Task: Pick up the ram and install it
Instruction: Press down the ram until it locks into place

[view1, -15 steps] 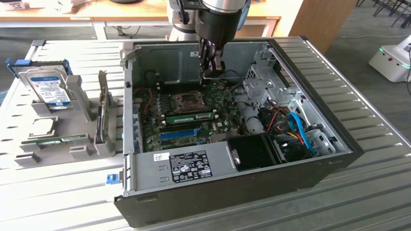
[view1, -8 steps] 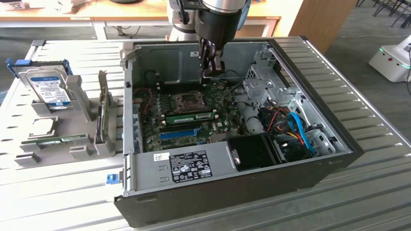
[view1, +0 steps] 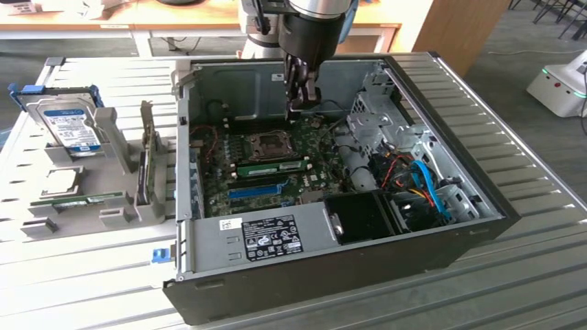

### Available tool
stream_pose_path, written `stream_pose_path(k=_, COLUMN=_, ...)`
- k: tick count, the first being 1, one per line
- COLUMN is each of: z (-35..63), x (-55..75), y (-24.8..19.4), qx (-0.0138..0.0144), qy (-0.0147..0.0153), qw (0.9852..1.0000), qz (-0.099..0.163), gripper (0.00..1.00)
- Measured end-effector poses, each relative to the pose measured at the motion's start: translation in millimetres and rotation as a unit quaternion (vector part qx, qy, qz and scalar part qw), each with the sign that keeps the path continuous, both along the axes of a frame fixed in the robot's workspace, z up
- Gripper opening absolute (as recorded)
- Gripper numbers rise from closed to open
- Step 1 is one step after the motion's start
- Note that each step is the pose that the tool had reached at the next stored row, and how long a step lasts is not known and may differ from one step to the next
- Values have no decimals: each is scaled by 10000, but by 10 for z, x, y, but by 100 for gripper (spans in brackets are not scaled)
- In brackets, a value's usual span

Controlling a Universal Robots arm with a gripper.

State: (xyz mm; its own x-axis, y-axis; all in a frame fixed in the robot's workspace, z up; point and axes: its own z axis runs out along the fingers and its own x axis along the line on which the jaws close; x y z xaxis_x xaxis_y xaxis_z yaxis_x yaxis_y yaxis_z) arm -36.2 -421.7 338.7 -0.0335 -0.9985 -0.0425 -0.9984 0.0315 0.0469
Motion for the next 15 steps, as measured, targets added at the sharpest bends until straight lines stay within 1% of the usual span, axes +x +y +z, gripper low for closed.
stream_pose_path(k=4, z=1, x=26, y=0, qx=-1, qy=0, qw=10000, qz=0, gripper=11)
stream_pose_path(k=15, z=0, x=243, y=0, qx=0, qy=0, qw=10000, qz=1, gripper=11)
